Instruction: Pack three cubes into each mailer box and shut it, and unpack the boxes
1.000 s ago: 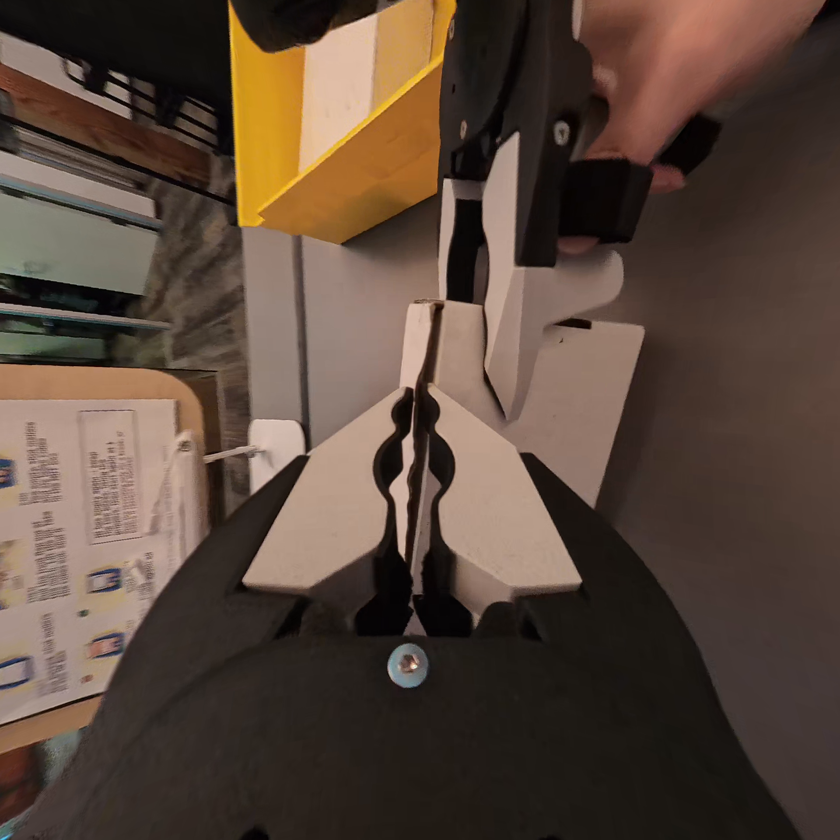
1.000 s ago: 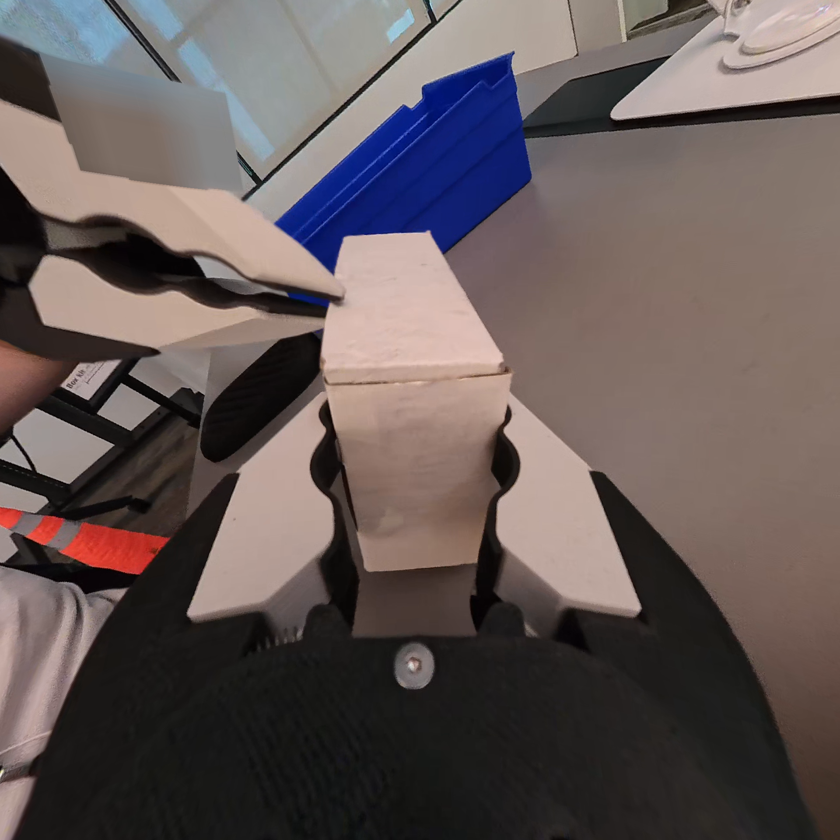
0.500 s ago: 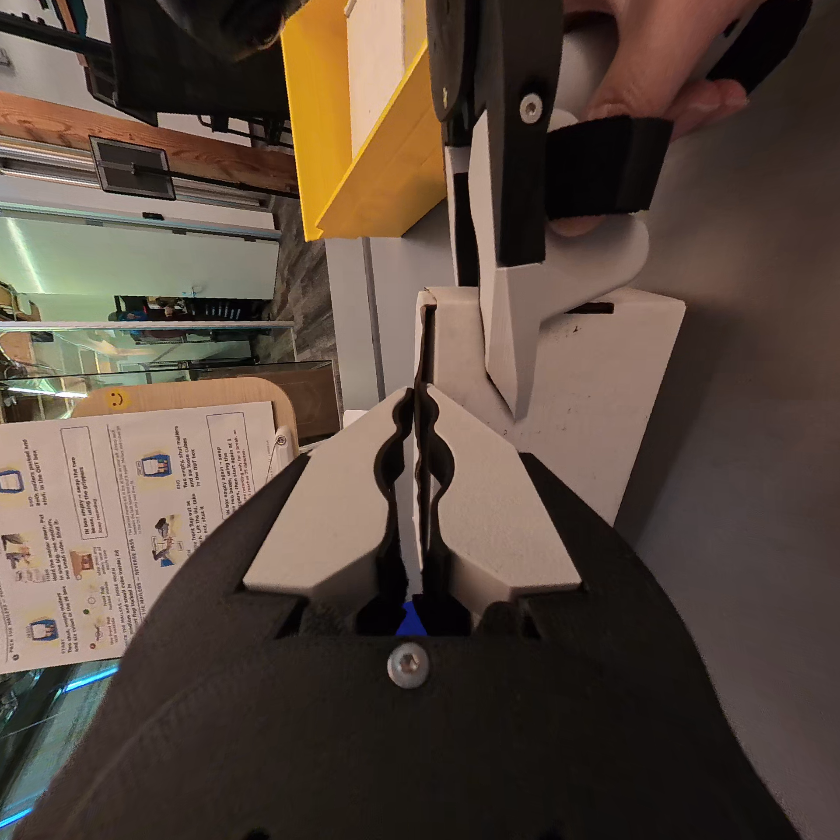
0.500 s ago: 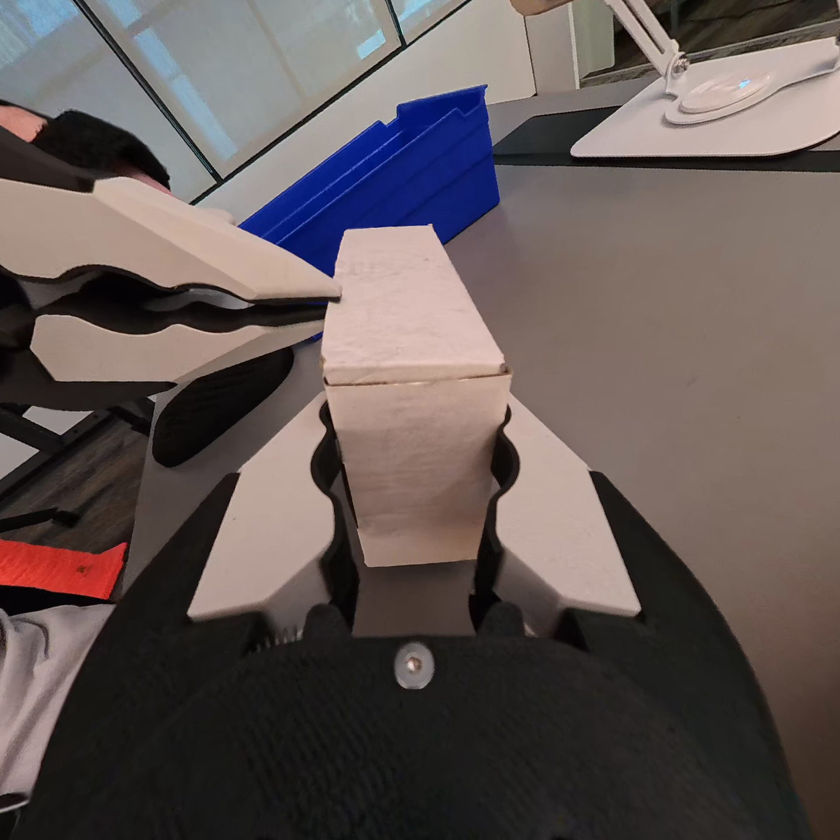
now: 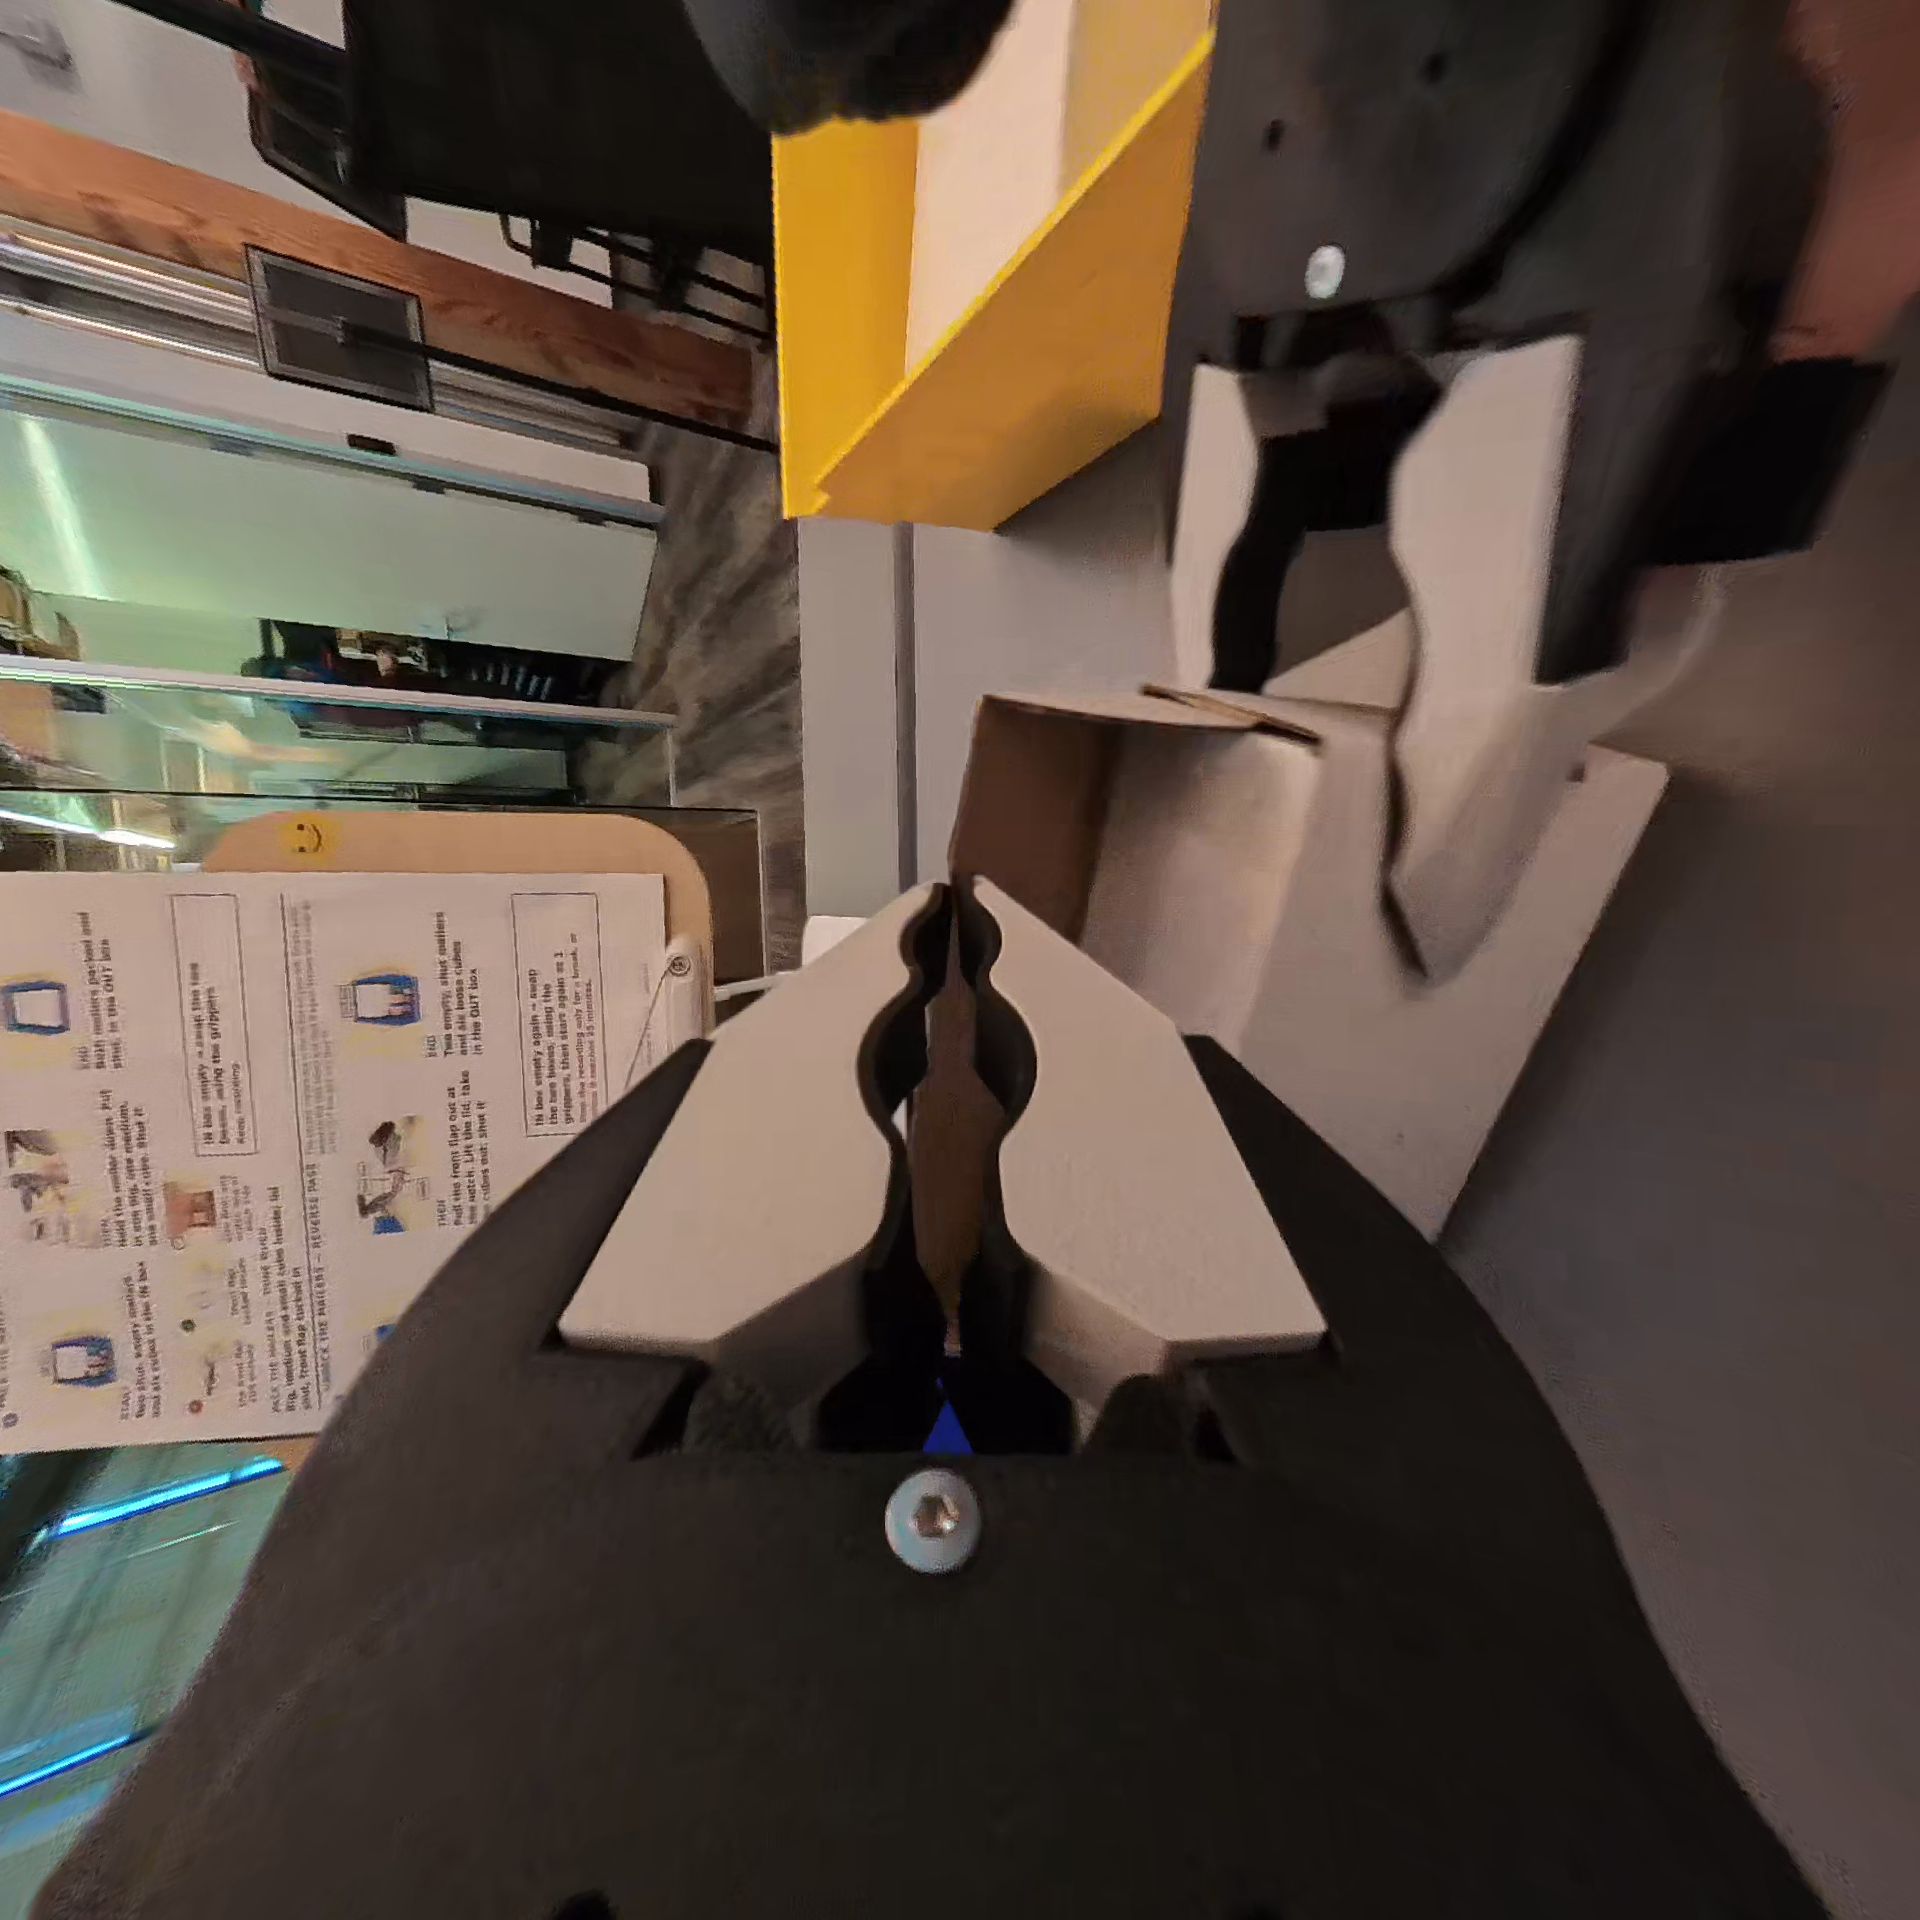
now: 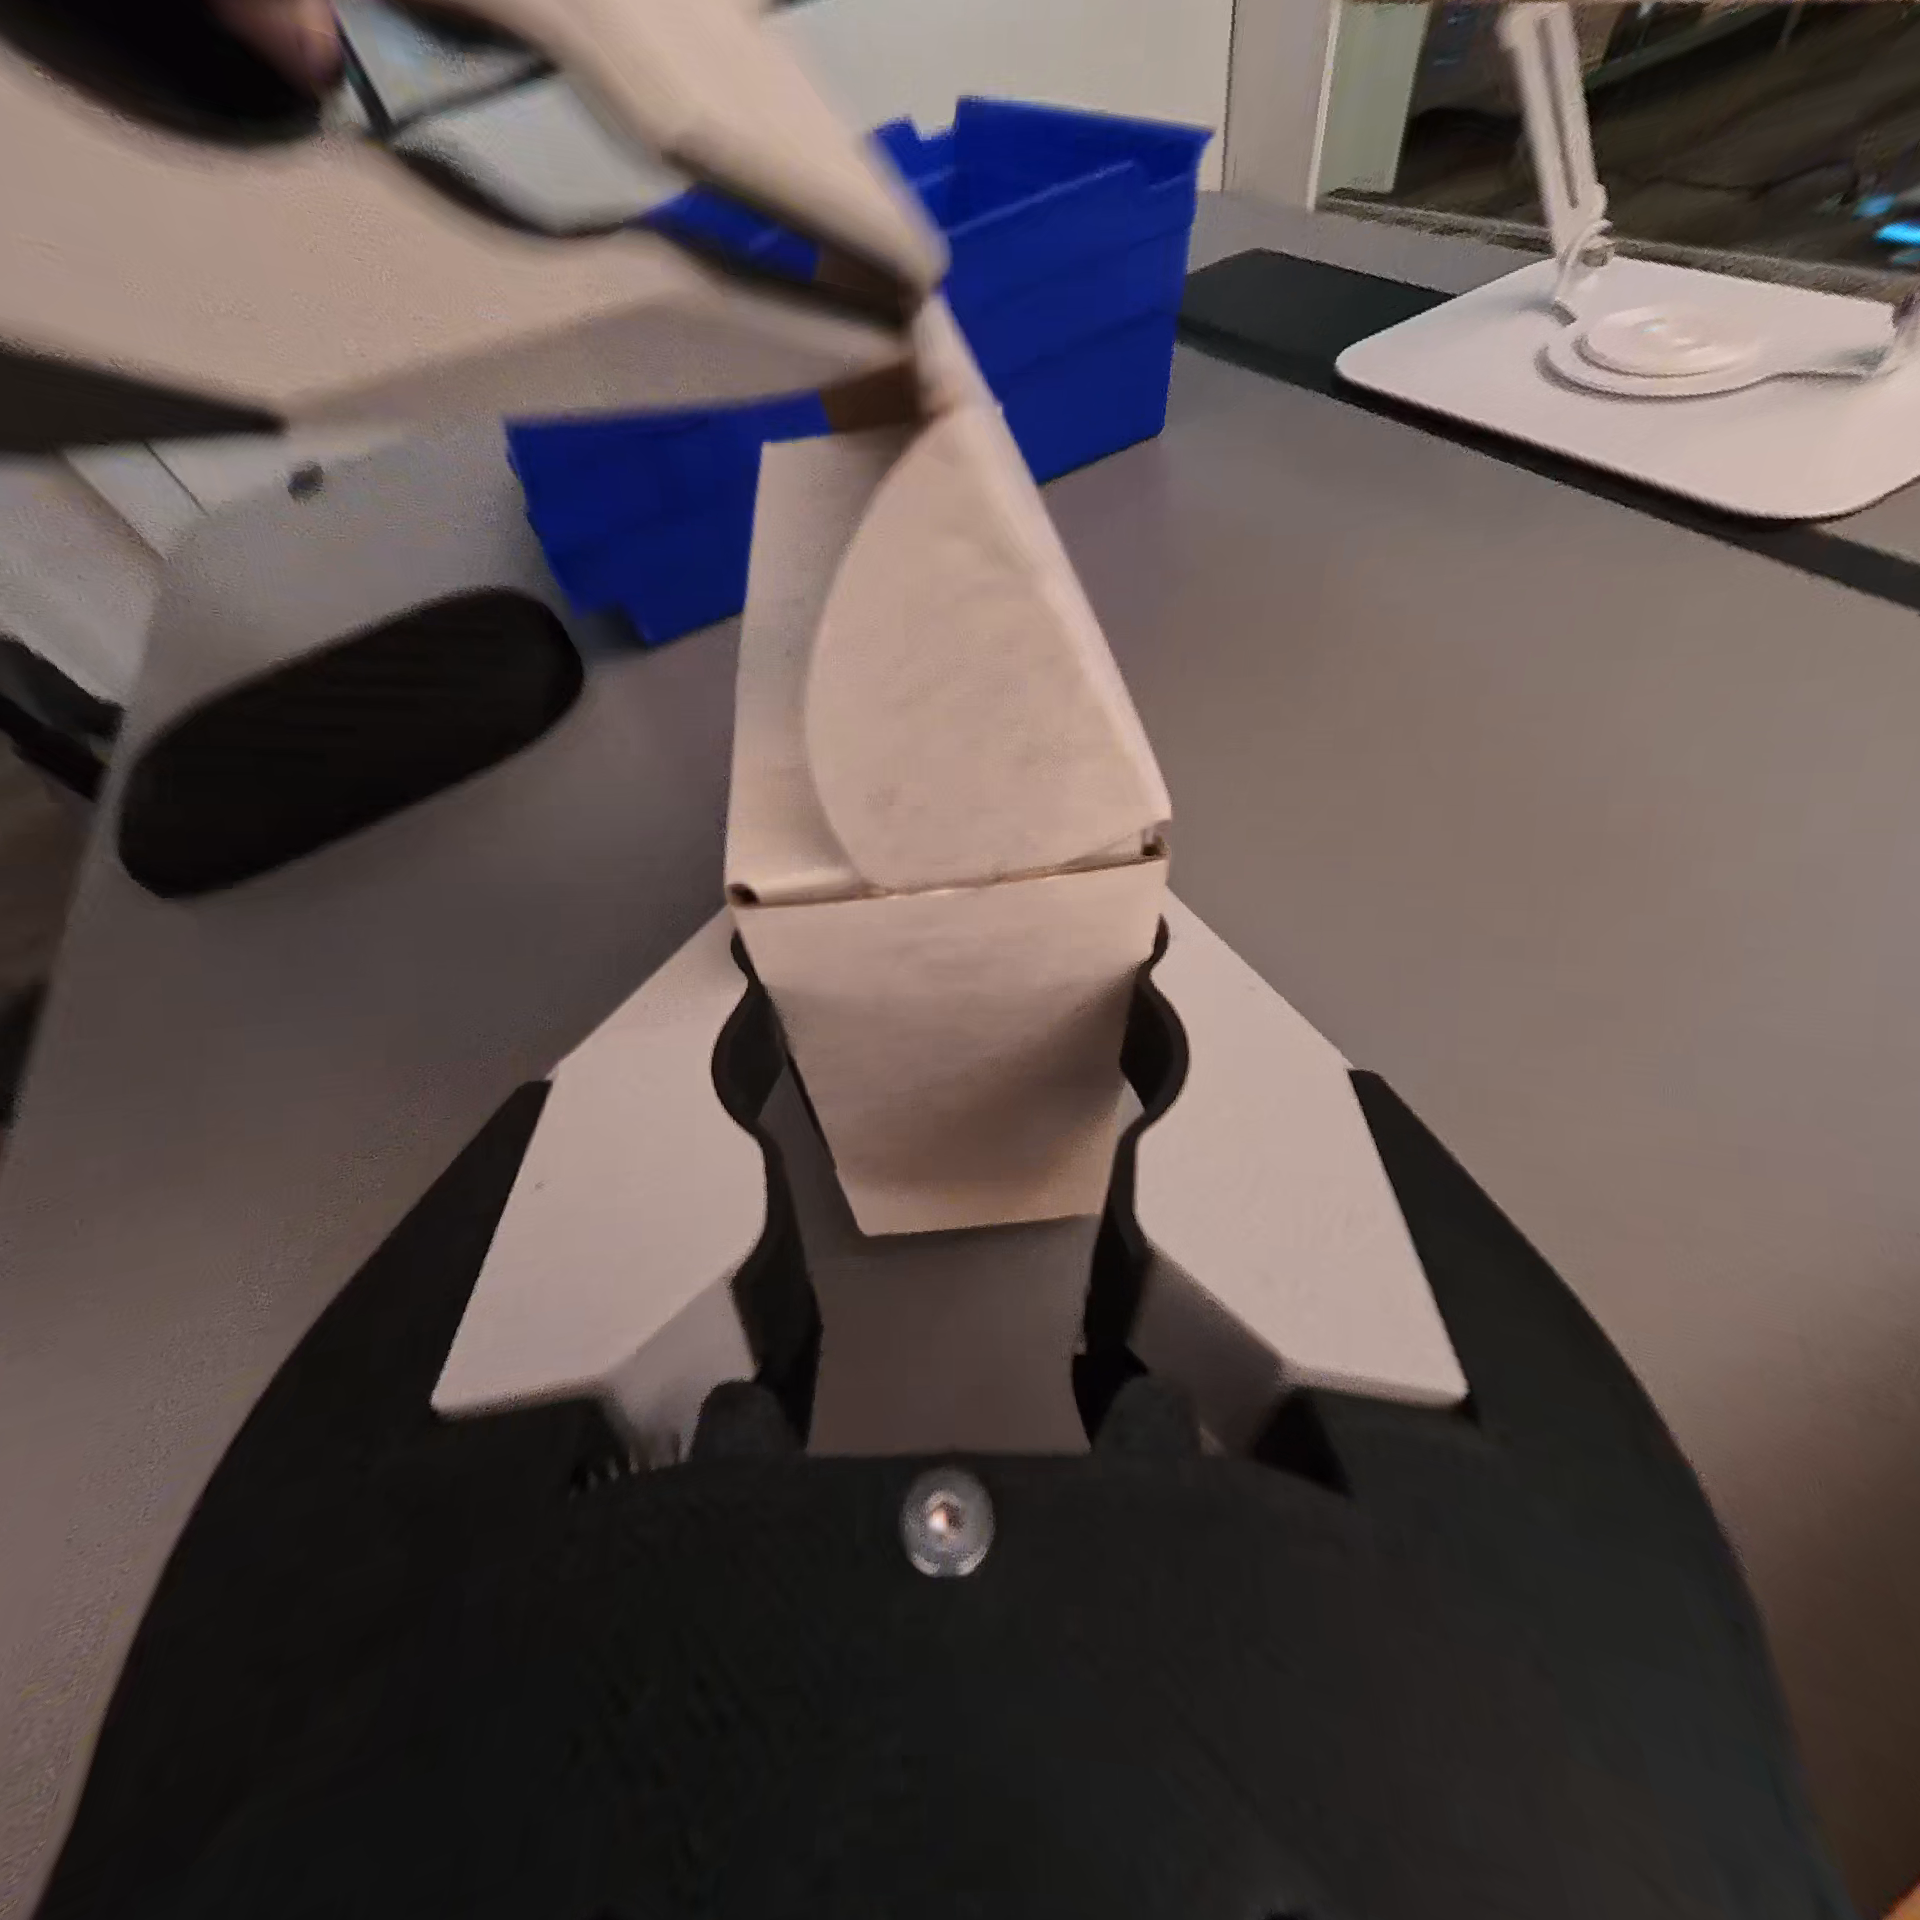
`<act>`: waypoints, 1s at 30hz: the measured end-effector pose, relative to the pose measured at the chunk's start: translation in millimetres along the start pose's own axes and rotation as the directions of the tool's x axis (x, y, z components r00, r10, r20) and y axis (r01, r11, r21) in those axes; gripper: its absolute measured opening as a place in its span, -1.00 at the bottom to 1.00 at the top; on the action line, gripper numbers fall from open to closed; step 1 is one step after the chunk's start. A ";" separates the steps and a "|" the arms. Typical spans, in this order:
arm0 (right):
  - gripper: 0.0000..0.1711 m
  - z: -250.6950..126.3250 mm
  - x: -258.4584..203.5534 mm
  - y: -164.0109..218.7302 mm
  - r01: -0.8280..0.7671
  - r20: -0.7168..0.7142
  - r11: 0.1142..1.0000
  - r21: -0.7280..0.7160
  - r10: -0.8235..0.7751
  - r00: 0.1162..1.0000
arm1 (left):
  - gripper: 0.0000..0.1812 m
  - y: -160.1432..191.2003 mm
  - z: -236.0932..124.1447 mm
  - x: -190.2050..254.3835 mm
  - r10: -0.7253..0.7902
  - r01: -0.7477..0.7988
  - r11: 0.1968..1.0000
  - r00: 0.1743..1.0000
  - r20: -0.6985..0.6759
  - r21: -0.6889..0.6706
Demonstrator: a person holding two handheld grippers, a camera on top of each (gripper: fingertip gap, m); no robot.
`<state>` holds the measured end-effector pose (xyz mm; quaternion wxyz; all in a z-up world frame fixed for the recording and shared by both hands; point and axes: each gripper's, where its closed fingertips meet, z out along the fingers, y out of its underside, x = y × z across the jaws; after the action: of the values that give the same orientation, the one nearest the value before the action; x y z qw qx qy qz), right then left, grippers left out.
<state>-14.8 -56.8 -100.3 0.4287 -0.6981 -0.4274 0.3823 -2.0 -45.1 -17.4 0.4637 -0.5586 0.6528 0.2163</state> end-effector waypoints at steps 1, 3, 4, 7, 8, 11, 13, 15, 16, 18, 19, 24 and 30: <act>-0.23 3.0 -2.1 1.8 0.037 -0.014 0.999 -0.017 -0.037 0.999 | -1.00 2.3 1.2 -2.7 -0.007 0.007 1.000 1.000 -0.005 -0.010; -0.23 7.3 -5.4 5.4 0.100 -0.009 0.994 -0.040 -0.101 0.995 | -1.00 5.9 3.6 -6.9 -0.041 0.041 0.999 0.999 -0.032 -0.019; -0.23 8.5 -7.0 5.4 0.136 -0.007 0.990 -0.038 -0.136 0.991 | -1.00 7.9 5.9 -9.2 -0.061 0.061 0.998 0.997 -0.043 -0.019; -0.23 10.7 -10.2 7.5 0.209 -0.003 0.977 -0.044 -0.209 0.978 | -1.00 11.2 12.5 -12.9 -0.136 0.134 0.991 0.983 -0.123 -0.026; -0.23 10.1 -10.8 7.4 0.221 -0.001 0.974 -0.041 -0.221 0.975 | -1.00 13.6 13.9 -14.3 -0.154 0.151 0.988 0.976 -0.152 -0.033; -0.23 7.5 -10.5 7.9 0.233 0.000 0.972 -0.040 -0.233 0.973 | -0.91 30.4 15.7 -24.2 -0.229 0.213 0.972 0.950 -0.215 -0.096; -0.23 5.9 -10.6 6.7 0.306 -0.016 0.951 -0.034 -0.306 0.952 | -0.86 37.3 11.6 -23.6 -0.305 0.282 0.952 0.901 -0.307 -0.120; -0.23 5.9 -10.8 5.1 0.412 -0.051 0.910 -0.036 -0.413 0.909 | -0.79 44.0 5.6 -13.1 -0.356 0.312 0.934 0.831 -0.427 -0.172; -0.23 6.5 -10.4 4.9 0.432 -0.062 0.901 -0.041 -0.434 0.899 | -0.76 46.4 1.1 -7.3 -0.363 0.308 0.932 0.801 -0.477 -0.191; -0.23 7.2 -8.2 4.4 0.403 -0.059 0.914 -0.040 -0.405 0.913 | -0.75 43.6 -8.0 -8.8 -0.352 0.313 0.936 0.789 -0.504 -0.162; -0.23 7.2 -6.1 4.2 0.382 -0.057 0.923 -0.037 -0.384 0.922 | -0.76 37.0 -14.7 -14.1 -0.351 0.339 0.933 0.786 -0.509 -0.120; -0.23 6.4 -5.2 4.2 0.388 -0.049 0.921 -0.037 -0.389 0.920 | -0.30 29.0 -45.6 -3.5 -0.328 0.348 0.933 0.720 -0.612 -0.091; -0.23 5.1 -8.2 4.3 0.471 -0.069 0.881 -0.043 -0.473 0.878 | -0.97 45.9 -8.3 27.9 -0.250 0.204 0.968 0.797 -0.549 -0.145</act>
<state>-21.0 -64.2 -104.6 0.5164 -0.5927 -0.5722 0.2337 -46.2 -53.5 -47.9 0.2506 -0.6893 0.6797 0.0104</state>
